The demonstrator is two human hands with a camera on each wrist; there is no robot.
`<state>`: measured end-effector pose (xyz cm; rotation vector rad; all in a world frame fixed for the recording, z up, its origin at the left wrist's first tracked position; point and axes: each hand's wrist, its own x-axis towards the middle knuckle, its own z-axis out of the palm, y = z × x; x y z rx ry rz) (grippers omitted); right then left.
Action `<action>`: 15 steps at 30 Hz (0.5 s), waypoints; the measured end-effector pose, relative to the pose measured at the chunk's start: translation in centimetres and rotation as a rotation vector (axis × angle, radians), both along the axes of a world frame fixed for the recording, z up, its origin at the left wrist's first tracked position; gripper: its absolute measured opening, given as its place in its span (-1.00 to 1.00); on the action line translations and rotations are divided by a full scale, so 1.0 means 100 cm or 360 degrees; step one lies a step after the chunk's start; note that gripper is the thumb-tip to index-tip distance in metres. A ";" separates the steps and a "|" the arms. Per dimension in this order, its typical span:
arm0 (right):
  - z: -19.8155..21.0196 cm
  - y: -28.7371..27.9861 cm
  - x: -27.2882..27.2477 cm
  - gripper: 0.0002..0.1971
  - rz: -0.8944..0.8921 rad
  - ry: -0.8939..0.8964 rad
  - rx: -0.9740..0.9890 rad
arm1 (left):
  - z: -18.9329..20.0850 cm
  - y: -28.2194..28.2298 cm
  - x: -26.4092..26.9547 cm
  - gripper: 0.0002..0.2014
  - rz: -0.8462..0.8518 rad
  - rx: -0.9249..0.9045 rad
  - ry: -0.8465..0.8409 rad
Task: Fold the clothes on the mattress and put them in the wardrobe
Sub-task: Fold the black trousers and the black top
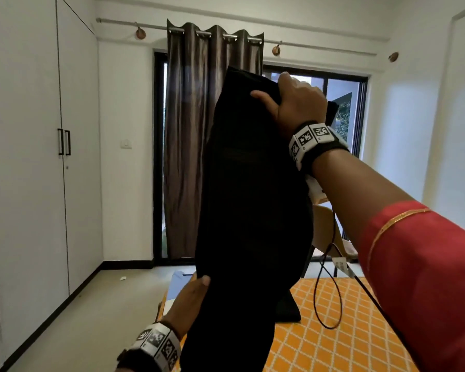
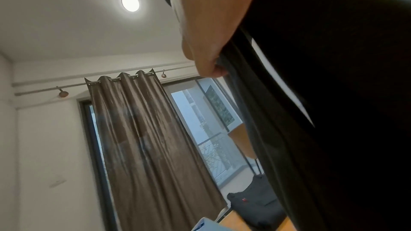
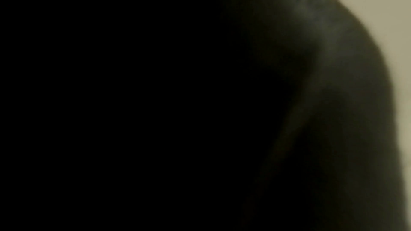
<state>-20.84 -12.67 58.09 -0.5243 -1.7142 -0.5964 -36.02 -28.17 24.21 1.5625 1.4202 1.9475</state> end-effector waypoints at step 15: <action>0.015 0.031 0.050 -0.22 -0.0224 0.0183 -0.0102 | -0.069 0.020 0.002 -0.49 -0.0648 -0.0949 0.0463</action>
